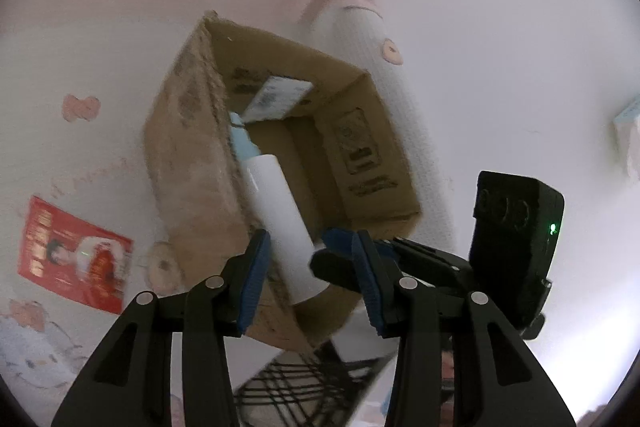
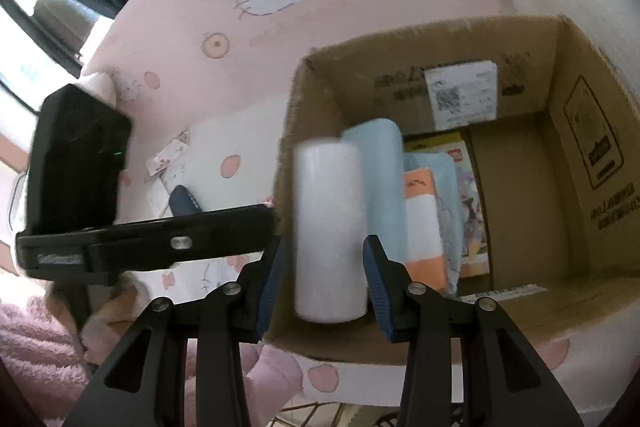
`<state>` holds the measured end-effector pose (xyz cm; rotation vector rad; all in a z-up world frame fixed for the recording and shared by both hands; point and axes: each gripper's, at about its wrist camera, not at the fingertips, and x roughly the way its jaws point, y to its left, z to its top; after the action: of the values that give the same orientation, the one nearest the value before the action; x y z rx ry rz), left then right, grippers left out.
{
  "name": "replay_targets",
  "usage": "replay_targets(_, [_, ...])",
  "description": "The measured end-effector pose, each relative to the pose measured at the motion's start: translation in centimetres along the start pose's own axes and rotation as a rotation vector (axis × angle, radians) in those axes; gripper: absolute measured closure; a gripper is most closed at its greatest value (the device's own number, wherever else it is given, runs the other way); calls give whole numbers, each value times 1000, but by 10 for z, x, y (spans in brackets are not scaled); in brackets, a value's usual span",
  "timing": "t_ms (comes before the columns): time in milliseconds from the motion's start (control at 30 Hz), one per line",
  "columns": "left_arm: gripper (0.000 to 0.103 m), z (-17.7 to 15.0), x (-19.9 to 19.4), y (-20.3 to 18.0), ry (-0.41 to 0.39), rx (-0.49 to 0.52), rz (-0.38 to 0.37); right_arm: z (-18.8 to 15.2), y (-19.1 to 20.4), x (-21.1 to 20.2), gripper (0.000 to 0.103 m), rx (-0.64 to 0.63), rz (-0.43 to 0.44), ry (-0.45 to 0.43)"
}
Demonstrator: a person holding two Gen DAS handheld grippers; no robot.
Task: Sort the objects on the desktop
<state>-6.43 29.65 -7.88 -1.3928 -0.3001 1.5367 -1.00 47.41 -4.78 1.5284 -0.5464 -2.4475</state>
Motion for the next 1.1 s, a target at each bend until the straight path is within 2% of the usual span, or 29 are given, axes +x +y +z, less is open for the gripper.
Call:
replay_targets(67, [56, 0, -1, 2, -11, 4, 28, 0, -3, 5, 65, 12, 5, 7])
replay_targets(267, [54, -1, -5, 3, -17, -9, 16, 2, 4, 9, 65, -8, -14, 2])
replay_targets(367, [42, 0, -8, -2, -40, 24, 24, 2, 9, 5, 65, -34, -53, -7])
replay_targets(467, [38, -1, -10, -14, -67, 107, 112, 0, 17, -3, 65, -73, -106, -22])
replay_targets(533, [38, -3, -10, -26, -86, 198, 199, -4, 22, -11, 64, -94, -141, -38])
replay_targets(567, [38, -5, -10, -35, -96, 260, 251, -7, 23, -16, 62, -97, -155, -46])
replay_targets(667, [37, -9, -8, -54, -104, 378, 333, -13, 24, -28, 51, -90, -197, -56])
replay_targets(733, [37, -9, -5, -63, -96, 418, 352, -16, 20, -35, 49, -71, -236, -70])
replay_targets(900, [37, -12, 8, -83, -65, 521, 402, -19, 2, -49, 45, 25, -227, -75])
replay_targets(1000, [37, -12, 13, -91, -50, 562, 412, -22, -2, -56, 43, 33, -268, -86])
replay_targets(1100, [37, -15, 20, -102, -43, 620, 453, -24, -7, -62, 40, 41, -295, -89])
